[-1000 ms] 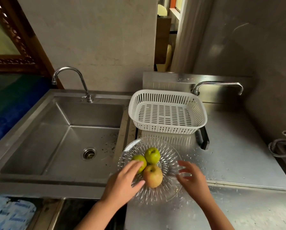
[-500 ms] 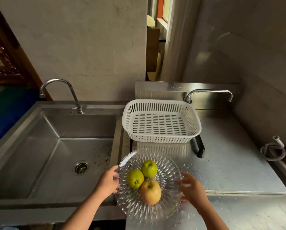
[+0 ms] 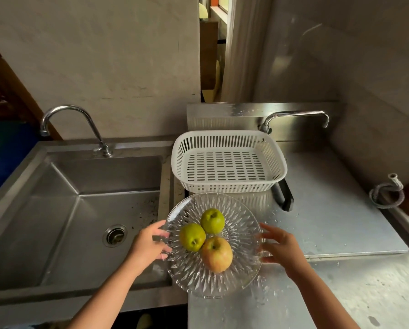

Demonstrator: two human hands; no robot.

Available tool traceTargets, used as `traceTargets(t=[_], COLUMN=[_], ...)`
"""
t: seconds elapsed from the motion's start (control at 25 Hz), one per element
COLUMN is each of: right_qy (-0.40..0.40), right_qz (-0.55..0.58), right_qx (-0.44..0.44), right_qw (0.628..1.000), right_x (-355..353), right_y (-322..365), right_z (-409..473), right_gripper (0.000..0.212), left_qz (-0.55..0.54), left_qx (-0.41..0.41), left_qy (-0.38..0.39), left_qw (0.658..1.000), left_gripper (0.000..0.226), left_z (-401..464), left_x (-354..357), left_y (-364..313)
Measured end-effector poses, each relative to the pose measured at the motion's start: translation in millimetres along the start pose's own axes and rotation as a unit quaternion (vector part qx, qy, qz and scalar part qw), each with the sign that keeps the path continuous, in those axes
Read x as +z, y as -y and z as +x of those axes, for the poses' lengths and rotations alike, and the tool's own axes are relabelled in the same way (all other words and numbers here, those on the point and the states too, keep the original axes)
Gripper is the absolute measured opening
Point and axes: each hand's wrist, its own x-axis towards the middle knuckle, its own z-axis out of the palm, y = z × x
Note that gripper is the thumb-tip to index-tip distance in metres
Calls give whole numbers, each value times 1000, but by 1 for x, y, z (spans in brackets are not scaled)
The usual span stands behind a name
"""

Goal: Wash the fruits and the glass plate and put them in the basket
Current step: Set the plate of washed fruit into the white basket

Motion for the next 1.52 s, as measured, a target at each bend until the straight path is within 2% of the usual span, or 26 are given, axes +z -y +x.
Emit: traceTargets(t=[0.28,0.52,0.88,1.2,1.52], right_qy=[33,45,11,2,-14], right_qz=[21,21,5,-56,-84], right_qx=[-48,-60,-72,-24,-8], right_qw=[998,997,997,998,996], right_x=[-21,-41,-55,-45,-39], right_y=[51,94,172,174,157], right_z=[-13,-2,75,159,201], right_gripper=[53,50,53,59,55], left_qz=[-14,-25,-11,4,11], left_qx=[53,66,72,27,11], left_qy=[17,35,32,18,26], left_qw=[998,997,997,999,1000], left_gripper=[66,66,65,70,70], left_z=[-9,2,89,167,197], left_x=[-25,-33,-20,-4,3], left_y=[-44,-90,-183,-184,-173])
